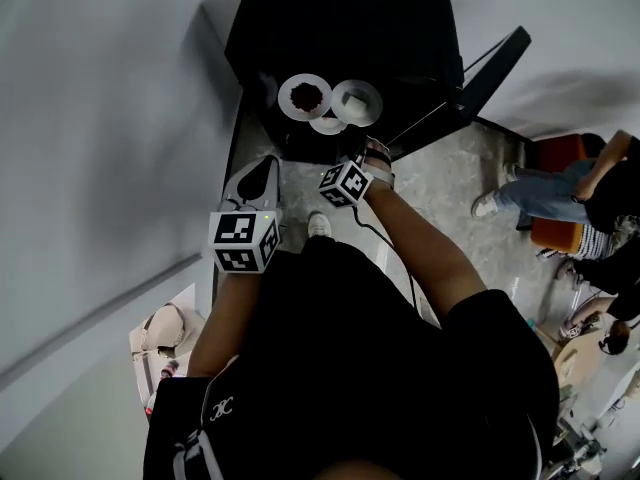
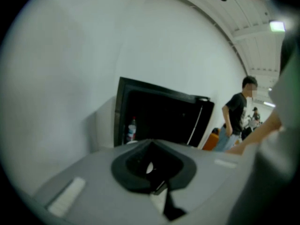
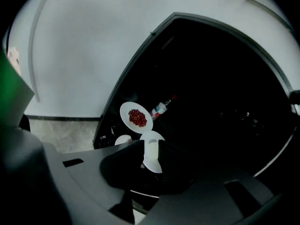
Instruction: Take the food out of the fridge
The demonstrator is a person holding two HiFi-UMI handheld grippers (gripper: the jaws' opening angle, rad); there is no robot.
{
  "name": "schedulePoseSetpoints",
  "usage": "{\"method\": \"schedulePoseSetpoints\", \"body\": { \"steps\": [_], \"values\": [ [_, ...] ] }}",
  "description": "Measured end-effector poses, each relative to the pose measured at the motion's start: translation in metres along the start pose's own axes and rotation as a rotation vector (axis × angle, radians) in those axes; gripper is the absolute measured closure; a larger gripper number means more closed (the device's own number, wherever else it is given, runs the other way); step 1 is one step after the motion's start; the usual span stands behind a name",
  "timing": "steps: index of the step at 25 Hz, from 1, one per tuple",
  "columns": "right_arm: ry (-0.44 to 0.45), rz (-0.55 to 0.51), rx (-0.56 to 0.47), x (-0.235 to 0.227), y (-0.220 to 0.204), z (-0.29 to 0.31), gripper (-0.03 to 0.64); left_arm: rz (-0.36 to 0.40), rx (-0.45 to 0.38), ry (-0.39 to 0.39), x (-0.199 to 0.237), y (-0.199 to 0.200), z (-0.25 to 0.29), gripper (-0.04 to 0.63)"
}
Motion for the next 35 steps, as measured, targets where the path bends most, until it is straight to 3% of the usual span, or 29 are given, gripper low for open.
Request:
{"method": "schedulePoseSetpoints", "body": {
  "steps": [9, 23, 30, 35],
  "values": [
    [0.042, -0.262, 0.287, 0.015, -0.051, 0.083, 0.549, -0.059, 0.052, 0.072, 0.023, -0.018, -0.005, 0.595],
    [0.007, -0.399, 0.403, 0.006, -0.065, 0.122, 0.56, -0.107, 0.118, 0.14, 0.051, -0.045, -0.019, 0.595],
    [-0.009, -0.451, 0.414, 0.02, -0.069, 0.102, 0.569, -0.083, 0.112, 0.104, 0.047, -0.04, -0.017, 0.595],
    [-0.077, -0.497, 0.381, 0.025, -0.065, 0.079, 0.594, -0.061, 0.116, 0.053, 0.043, -0.038, -0.015, 0.595]
  ]
}}
Point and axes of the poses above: the fingertips, and each gripper's own axes: z forward along the fingers, x to its left, y out of its top, the point moved 3 cm from there along -z, backward along the fingers, and after that the axes turned 7 degrees about y, right-handed, at the moved point
